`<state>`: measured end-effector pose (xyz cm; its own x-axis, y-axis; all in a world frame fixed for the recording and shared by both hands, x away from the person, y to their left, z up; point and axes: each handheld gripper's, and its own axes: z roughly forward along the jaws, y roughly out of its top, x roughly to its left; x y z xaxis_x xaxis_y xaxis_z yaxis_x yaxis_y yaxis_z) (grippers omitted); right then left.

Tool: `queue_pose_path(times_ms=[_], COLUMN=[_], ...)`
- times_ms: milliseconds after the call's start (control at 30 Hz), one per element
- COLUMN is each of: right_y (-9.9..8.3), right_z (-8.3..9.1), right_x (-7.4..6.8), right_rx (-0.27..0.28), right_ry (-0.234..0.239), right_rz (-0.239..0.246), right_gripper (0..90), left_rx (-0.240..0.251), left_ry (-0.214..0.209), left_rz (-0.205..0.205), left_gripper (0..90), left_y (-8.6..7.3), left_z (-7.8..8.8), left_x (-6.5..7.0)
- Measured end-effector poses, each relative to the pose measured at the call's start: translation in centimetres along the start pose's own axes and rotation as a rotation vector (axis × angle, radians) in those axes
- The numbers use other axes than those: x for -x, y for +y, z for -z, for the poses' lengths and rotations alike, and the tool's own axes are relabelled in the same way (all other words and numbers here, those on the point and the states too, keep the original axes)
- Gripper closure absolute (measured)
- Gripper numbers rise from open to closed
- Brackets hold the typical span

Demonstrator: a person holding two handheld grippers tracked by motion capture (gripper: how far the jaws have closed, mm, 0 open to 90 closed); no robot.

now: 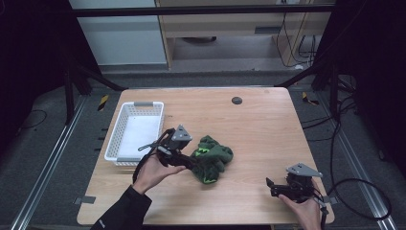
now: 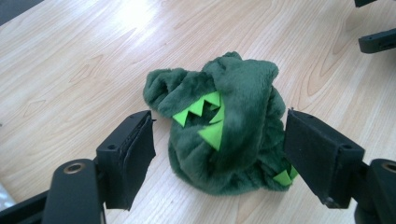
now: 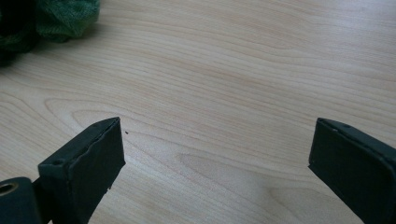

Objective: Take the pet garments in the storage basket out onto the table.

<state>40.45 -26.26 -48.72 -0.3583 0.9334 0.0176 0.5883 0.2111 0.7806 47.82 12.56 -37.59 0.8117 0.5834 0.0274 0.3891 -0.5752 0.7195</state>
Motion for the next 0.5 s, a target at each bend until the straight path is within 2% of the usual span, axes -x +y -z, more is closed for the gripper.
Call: queue_pose_path(times_ms=[233,500], right_y=[0.0,0.0], right_z=[0.0,0.0], right_x=[0.0,0.0], right_rx=[0.002,-0.002], right_ry=[-0.005,-0.002], right_rz=[0.005,-0.005], right_gripper=[3.3,3.3], left_rx=[0.042,0.082], left_ry=[0.037,0.070], left_rz=[0.041,0.106], left_gripper=[24.5,26.1], left_y=[-2.3,-5.5], left_z=[1.4,1.8], left_x=[-0.7,-1.3])
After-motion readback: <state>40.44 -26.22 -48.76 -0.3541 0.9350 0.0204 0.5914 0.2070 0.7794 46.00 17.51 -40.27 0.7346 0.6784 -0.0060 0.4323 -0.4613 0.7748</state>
